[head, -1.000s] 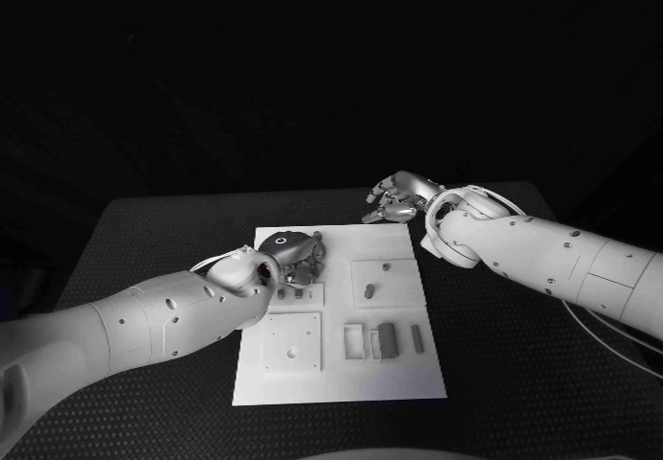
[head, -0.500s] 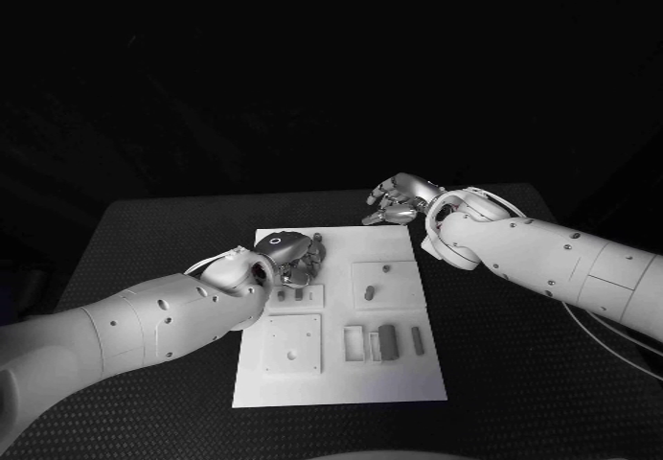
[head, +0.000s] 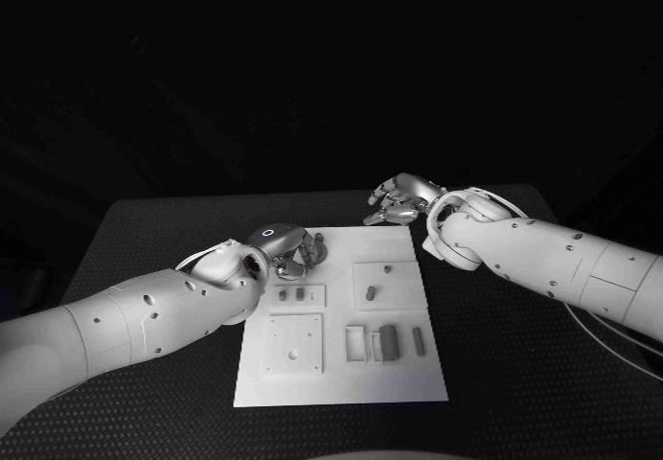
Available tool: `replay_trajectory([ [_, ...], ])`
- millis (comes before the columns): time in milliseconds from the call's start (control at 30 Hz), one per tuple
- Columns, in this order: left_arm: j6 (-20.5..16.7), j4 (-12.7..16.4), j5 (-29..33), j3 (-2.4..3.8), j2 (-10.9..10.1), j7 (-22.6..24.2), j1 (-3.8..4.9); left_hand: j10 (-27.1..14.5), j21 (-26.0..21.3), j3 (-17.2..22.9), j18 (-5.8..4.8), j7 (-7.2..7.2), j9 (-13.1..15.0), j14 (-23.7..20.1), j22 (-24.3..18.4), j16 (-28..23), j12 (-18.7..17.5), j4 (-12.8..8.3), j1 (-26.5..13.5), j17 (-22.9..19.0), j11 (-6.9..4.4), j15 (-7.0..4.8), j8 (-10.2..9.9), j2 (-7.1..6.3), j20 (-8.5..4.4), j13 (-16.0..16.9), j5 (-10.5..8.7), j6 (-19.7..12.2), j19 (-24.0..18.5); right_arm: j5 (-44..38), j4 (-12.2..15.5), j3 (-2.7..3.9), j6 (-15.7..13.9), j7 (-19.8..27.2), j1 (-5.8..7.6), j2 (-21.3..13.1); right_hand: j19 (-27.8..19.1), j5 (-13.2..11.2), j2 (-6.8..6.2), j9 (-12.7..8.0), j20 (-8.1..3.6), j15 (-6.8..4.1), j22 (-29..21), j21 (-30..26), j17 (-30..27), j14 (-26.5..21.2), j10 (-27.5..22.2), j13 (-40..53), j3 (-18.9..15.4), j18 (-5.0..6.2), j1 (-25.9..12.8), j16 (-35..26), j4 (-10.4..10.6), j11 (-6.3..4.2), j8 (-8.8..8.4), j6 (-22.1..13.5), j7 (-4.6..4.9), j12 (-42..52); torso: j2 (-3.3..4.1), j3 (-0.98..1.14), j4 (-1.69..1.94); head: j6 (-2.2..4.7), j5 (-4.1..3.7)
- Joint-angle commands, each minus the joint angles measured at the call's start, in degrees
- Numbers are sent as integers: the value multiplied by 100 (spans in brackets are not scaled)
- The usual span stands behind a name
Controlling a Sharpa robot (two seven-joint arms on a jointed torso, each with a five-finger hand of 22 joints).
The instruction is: Assemble the parts on the task board
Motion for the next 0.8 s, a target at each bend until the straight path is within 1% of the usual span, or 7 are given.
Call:
replay_trajectory([
  [33,93,127,37,9,-101,-34,29,79,-25,39,487,3,4,40,70,-24,0,-7,-17,-3,27,-4,31,21,-46,5,12,30,-10,-11,1,2,47,53,-2,2,-14,12,-2,-9,-40,13,91,-31,7,-44,21,7,35,254,-51,-30,-2,15,18,0,29,-28,-3,6,4,-4,12],
  [267,280,342,21,4,-352,-129,53,80,-30,42,484,2,5,41,69,-26,-4,-6,-19,-3,27,-5,31,28,-48,6,12,31,-9,-10,2,2,46,50,-2,-12,-14,12,-3,-10,-40,13,91,-31,7,-44,22,9,35,254,-51,-30,-2,15,18,-1,29,-29,4,2,-1,-3,19],
  [367,411,439,-267,3,-456,-173,72,79,-32,42,483,3,5,41,69,-26,-6,-6,-21,-3,27,-4,30,27,-48,7,11,29,-11,-8,4,2,47,50,-2,-19,-14,12,-3,-10,-40,13,91,-31,7,-44,22,9,35,254,-51,-30,-3,15,18,-1,29,-30,6,-3,-5,-7,21],
  [633,550,577,-386,0,-600,-242,85,78,-41,44,478,3,5,37,69,-30,-13,-14,-21,-3,28,-3,27,14,-50,9,7,27,-18,-7,7,2,48,48,-2,-26,-14,12,-3,-10,-40,13,91,-31,7,-44,22,10,35,254,-52,-30,-3,15,18,-2,29,-31,6,-7,-4,-19,17],
  [667,549,594,-386,0,-616,-247,85,78,-42,45,477,3,5,36,69,-31,-13,-15,-21,-3,28,-3,26,13,-50,9,7,27,-18,-7,6,2,48,47,-2,-26,-14,12,-3,-10,-40,13,91,-31,7,-44,22,10,35,254,-52,-30,-3,15,18,-2,29,-31,7,-5,-6,-19,17],
  [767,535,689,-407,-1,-695,-261,86,80,-44,46,476,3,5,35,69,-32,-14,-15,-20,-3,28,-3,26,12,-50,10,5,27,-19,-7,3,2,47,48,-2,-30,-14,12,-3,-11,-40,13,91,-31,7,-44,22,11,35,254,-52,-30,-3,15,18,-2,29,-32,7,-10,-9,-26,16],
  [800,538,707,-410,-1,-711,-264,89,80,-45,47,475,2,5,35,69,-32,-15,-16,-19,-3,28,-3,26,11,-50,10,5,27,-20,-7,3,2,47,48,-2,-31,-14,12,-4,-11,-40,13,91,-31,7,-44,22,11,35,254,-52,-31,-3,15,18,-2,29,-32,8,-8,-8,-25,15],
])
